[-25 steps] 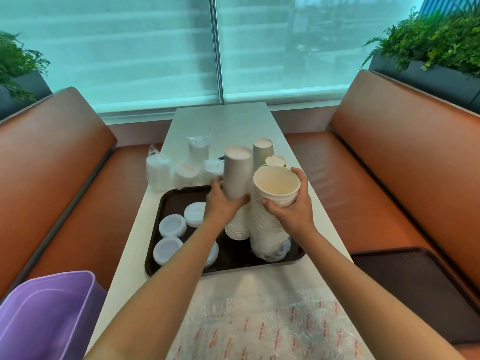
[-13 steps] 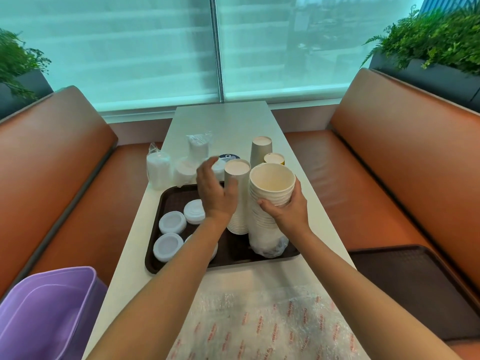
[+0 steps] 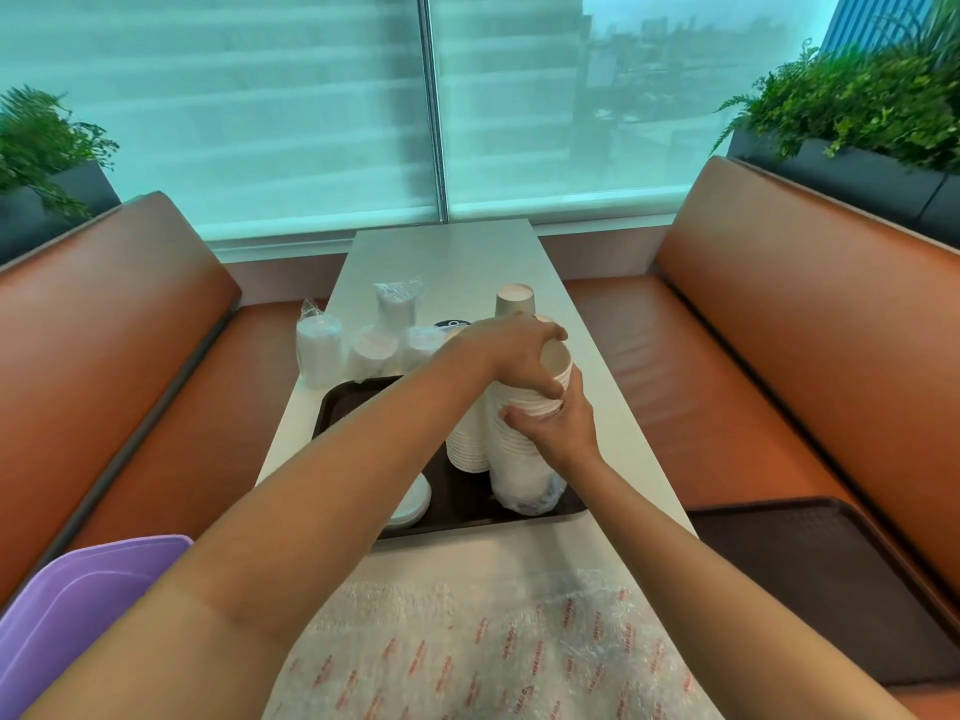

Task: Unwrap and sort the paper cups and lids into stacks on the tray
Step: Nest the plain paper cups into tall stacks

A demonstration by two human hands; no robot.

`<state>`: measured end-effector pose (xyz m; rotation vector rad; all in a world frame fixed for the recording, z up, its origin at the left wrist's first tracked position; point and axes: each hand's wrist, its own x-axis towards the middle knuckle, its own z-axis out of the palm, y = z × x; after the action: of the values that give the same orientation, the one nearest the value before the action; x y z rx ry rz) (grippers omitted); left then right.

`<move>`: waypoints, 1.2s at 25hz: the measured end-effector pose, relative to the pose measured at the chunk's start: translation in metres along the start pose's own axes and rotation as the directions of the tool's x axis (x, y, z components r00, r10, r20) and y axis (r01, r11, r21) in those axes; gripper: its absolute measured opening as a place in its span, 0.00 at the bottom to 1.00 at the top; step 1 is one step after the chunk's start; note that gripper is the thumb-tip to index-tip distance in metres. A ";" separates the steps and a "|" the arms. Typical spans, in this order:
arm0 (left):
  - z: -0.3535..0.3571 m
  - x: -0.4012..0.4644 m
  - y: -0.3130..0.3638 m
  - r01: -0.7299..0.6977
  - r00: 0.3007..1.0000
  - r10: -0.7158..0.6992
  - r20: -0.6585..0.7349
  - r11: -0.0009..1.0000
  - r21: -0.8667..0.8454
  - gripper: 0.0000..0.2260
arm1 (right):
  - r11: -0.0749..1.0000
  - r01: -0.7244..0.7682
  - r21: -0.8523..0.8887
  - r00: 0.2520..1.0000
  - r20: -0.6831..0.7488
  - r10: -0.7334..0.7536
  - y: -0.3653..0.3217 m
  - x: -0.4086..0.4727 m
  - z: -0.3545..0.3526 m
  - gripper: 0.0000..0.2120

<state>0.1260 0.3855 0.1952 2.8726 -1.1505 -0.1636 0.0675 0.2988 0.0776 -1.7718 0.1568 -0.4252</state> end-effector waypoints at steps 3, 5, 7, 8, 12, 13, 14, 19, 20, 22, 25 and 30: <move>-0.006 0.001 -0.003 -0.020 1.000 0.023 -0.022 0.995 0.095 0.32 | 0.998 0.054 0.021 0.998 0.037 -0.055 -0.010 0.000 -0.001 0.49; -0.011 0.000 -0.003 -0.038 0.999 0.042 -0.034 0.993 0.114 0.31 | 0.997 0.056 0.044 0.998 0.029 -0.057 -0.013 0.003 -0.001 0.48; -0.017 -0.001 -0.002 -0.055 0.998 0.059 -0.034 0.992 0.115 0.30 | 0.999 0.025 0.039 0.999 0.030 -0.026 -0.018 0.002 -0.001 0.44; -0.020 -0.001 -0.001 -0.062 0.997 0.065 -0.027 0.993 0.104 0.30 | 0.999 0.016 0.030 0.999 0.028 -0.017 -0.019 0.002 -0.002 0.43; -0.014 -0.002 -0.003 -0.067 0.998 0.067 0.000 0.997 0.034 0.31 | 1.000 0.013 0.020 1.000 0.026 -0.014 -0.018 0.000 -0.002 0.43; -0.012 -0.002 -0.004 -0.073 0.997 0.072 0.023 0.997 0.041 0.31 | 1.000 0.008 0.022 1.000 0.030 -0.009 -0.017 0.000 -0.001 0.45; -0.011 -0.002 -0.005 -0.078 0.996 0.075 0.054 0.995 0.062 0.33 | 1.000 0.000 0.028 1.000 0.032 -0.001 -0.017 -0.001 0.000 0.45; -0.025 0.001 -0.004 -0.101 0.989 0.087 0.118 0.987 0.124 0.34 | 0.999 -0.022 0.027 0.999 0.033 0.021 -0.015 -0.001 0.003 0.46; -0.030 0.001 -0.003 -0.105 0.991 0.094 0.101 0.988 0.114 0.33 | 1.000 -0.023 0.014 0.999 0.031 0.022 -0.014 -0.002 0.003 0.44; -0.046 0.001 0.000 -0.092 0.996 0.091 0.024 0.994 0.056 0.30 | 1.000 -0.022 -0.008 0.999 0.030 0.022 -0.013 -0.003 0.001 0.40; -0.082 0.003 0.004 -0.087 0.995 0.085 -0.056 0.996 -0.036 0.29 | 1.000 -0.028 -0.013 0.998 0.059 0.029 -0.012 -0.001 -0.002 0.43; -0.081 -0.008 0.002 0.042 0.993 -0.054 0.109 0.993 0.106 0.30 | 1.000 0.003 0.003 0.999 0.050 -0.003 -0.013 -0.001 -0.002 0.42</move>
<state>0.1276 0.3897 0.2767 3.0192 -1.1408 -0.2786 0.0642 0.3005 0.0898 -1.7781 0.1180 -0.3825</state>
